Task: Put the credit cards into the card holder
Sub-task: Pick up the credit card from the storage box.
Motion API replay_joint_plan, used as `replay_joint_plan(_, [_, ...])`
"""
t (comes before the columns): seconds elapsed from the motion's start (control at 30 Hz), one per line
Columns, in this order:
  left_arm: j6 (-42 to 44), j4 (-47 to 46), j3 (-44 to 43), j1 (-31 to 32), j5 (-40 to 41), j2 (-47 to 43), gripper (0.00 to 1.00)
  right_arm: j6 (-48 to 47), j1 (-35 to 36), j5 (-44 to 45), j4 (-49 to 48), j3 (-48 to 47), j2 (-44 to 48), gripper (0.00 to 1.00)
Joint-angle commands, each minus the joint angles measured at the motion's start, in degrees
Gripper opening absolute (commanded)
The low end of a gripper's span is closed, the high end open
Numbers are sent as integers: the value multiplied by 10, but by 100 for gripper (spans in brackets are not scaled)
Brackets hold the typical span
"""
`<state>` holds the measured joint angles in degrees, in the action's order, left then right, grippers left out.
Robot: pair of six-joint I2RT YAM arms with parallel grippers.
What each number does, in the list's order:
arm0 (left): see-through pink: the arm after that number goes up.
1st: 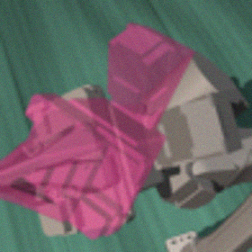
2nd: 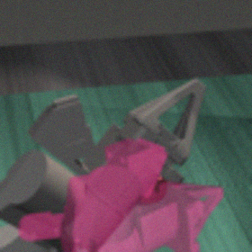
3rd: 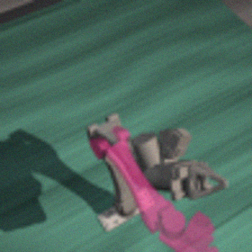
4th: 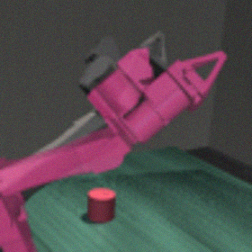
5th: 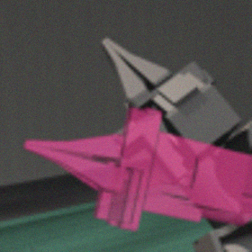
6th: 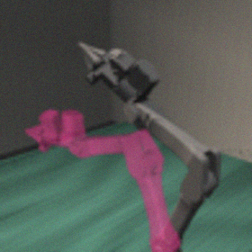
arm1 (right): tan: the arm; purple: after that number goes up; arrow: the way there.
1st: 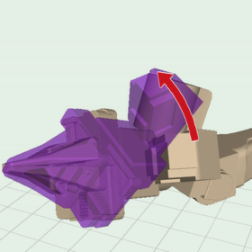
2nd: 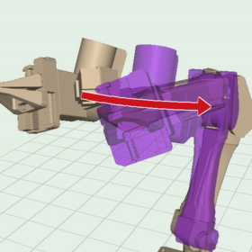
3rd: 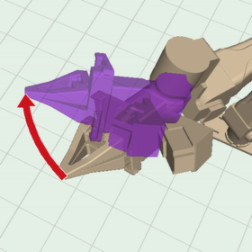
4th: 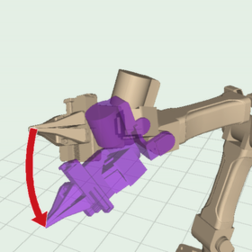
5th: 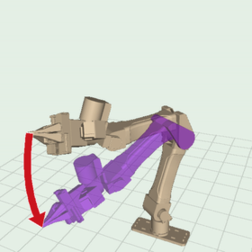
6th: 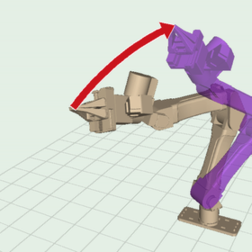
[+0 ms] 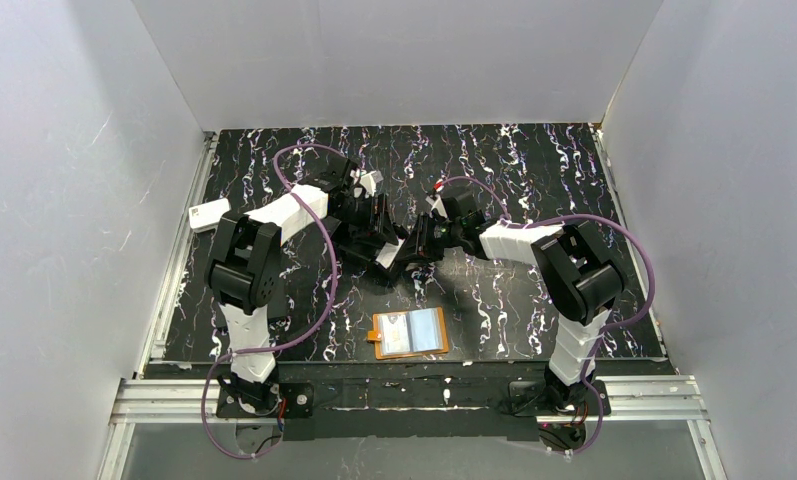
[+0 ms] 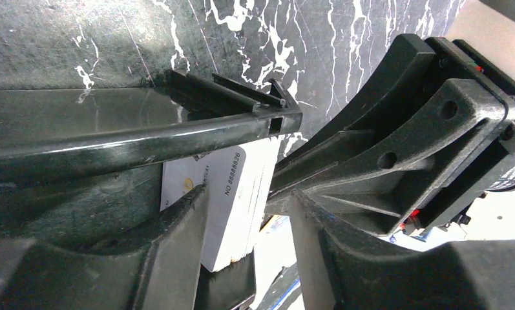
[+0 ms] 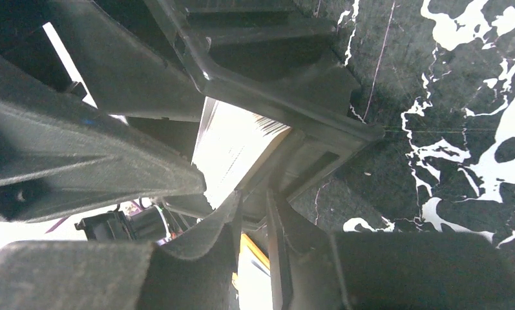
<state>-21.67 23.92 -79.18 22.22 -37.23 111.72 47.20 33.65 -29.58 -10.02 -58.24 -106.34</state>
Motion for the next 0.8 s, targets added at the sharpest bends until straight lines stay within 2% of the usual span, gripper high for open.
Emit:
replay_joint_plan(0.0, [3,14,3,3,-6,-28,44,-3,-2,-7,-18,0,-3,28])
replay_joint_plan(0.57, [17,34,-7,3,25,-22,11,-6,-2,-15,-17,-3,-7,27])
replay_joint_plan(0.77, [23,40,-10,2,41,-32,6,-8,-2,-18,-16,-2,-7,26])
